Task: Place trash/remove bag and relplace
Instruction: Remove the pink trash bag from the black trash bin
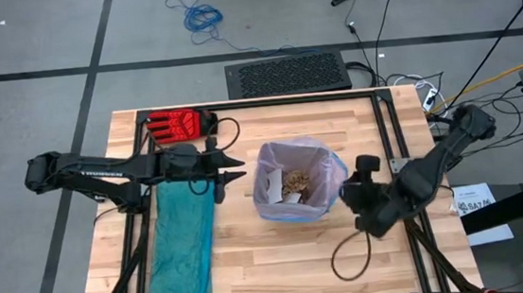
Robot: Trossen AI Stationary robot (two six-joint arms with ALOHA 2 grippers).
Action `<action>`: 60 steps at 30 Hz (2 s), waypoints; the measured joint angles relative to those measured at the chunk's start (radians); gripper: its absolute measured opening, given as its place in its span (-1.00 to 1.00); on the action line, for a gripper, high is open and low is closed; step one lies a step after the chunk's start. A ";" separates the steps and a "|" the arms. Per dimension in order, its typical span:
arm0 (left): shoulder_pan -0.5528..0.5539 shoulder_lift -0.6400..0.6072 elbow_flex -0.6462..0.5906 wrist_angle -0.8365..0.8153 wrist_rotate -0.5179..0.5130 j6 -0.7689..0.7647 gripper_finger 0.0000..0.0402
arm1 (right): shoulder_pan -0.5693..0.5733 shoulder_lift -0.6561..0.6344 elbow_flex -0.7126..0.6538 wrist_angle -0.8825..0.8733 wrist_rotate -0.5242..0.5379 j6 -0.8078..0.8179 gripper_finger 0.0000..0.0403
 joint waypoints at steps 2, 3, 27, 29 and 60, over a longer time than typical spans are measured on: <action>0.000 0.000 0.000 -0.007 -0.001 0.000 -0.34 | 0.028 0.030 -0.023 -0.002 0.048 0.001 -0.09; 0.000 0.000 0.000 -0.009 -0.002 0.001 -0.34 | 0.037 0.045 -0.036 -0.005 0.067 0.003 -0.10; -0.013 0.000 0.000 -0.046 -0.030 0.037 -0.34 | 0.012 0.191 0.147 -0.273 0.393 -0.259 -1.00; -0.019 0.000 0.000 -0.051 -0.030 0.037 -0.34 | -0.006 0.191 0.191 -0.273 0.427 -0.359 -1.00; -0.408 -0.019 0.053 -0.128 -0.391 0.298 -0.97 | -0.172 0.190 0.400 0.214 0.552 -1.112 -1.00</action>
